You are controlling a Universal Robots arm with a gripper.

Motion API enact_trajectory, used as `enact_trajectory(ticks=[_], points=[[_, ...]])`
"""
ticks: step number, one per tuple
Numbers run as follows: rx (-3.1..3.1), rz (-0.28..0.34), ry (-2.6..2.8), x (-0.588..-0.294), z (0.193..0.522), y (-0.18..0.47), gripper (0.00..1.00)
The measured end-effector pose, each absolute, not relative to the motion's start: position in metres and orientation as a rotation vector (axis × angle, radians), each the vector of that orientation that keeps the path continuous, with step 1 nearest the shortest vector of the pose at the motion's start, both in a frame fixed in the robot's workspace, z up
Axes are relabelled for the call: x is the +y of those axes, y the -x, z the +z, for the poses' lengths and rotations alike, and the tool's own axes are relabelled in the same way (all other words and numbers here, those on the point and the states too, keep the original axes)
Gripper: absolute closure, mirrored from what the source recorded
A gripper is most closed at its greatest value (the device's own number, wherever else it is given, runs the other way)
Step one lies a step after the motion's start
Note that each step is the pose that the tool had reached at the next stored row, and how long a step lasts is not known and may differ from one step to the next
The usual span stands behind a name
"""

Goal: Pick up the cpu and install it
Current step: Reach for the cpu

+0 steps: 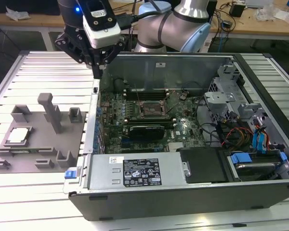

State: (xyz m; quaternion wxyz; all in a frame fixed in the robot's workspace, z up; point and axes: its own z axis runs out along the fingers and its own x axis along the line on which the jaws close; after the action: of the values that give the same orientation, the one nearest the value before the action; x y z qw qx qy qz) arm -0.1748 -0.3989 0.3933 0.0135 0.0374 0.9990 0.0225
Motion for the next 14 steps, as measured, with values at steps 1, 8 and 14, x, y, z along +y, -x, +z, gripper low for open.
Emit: enact_trajectory(ticks=[1, 8, 14], points=[[3.111, 0.070, -0.117, -0.399, 0.393, 0.176, 0.89], [3.110, 0.071, -0.116, -0.399, 0.393, 0.187, 0.89], [3.110, 0.071, -0.116, -0.399, 0.393, 0.195, 0.89]])
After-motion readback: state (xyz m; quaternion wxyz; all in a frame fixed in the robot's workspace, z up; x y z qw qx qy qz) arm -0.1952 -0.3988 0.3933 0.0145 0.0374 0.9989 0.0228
